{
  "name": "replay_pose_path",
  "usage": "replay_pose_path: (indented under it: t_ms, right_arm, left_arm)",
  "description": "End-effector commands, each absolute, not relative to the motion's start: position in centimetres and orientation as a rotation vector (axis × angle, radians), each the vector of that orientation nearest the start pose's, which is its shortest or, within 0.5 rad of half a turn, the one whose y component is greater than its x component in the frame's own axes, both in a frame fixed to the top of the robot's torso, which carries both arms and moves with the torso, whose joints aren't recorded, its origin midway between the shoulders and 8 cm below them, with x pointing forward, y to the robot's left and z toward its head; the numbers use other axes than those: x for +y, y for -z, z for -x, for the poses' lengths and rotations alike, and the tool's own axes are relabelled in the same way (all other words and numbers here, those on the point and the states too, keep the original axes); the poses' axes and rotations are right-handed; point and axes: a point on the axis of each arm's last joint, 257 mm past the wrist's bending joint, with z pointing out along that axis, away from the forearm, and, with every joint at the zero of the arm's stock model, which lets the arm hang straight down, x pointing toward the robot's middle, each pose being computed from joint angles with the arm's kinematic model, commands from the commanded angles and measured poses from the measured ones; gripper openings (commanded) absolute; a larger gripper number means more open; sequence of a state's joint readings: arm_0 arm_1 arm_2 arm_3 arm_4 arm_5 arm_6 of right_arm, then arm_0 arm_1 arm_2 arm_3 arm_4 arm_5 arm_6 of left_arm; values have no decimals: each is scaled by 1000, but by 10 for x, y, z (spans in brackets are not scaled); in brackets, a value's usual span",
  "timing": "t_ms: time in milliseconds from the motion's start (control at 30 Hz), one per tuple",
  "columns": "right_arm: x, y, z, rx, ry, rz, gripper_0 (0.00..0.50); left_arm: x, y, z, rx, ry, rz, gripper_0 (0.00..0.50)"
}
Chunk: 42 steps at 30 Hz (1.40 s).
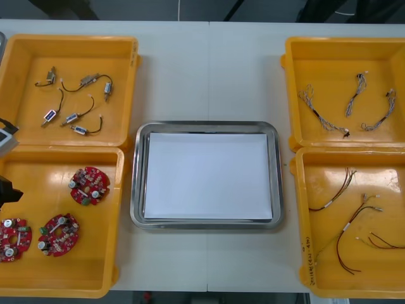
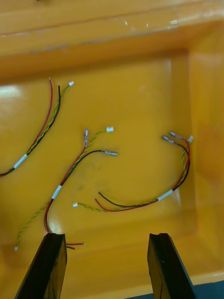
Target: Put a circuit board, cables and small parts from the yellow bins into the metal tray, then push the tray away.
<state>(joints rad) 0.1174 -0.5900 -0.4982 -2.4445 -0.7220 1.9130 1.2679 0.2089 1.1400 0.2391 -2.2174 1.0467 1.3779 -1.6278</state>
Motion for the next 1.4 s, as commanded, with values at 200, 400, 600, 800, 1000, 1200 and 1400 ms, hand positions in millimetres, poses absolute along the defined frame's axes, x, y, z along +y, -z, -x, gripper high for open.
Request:
replay_pose_path:
  t_ms: [200, 400, 600, 800, 1000, 1200, 1400]
  right_arm:
    - [-391, 210, -277, 2595, 13, -573, 500]
    - [-392, 223, -268, 2596, -8, -744, 500]
    - [-391, 239, -270, 2580, -102, -930, 500]
    - [-390, 243, -274, 2547, -156, -1041, 500]
    - [-393, 255, -279, 2537, -245, -1126, 500]
    - [-408, 255, -283, 2497, -212, -1162, 500]
    - [-423, 260, -293, 2432, -222, -1238, 500]
  left_arm:
    - [416, 216, -332, 2483, -303, -1114, 500]
    - [428, 225, -328, 2445, -320, -1236, 500]
    - [440, 234, -323, 2432, -294, -1333, 500]
    - [447, 243, -325, 2397, -312, -1412, 500]
    - [446, 254, -330, 2379, -324, -1463, 500]
    - [448, 259, -331, 2370, -359, -1507, 500]
    - [450, 267, -337, 2373, -358, -1529, 500]
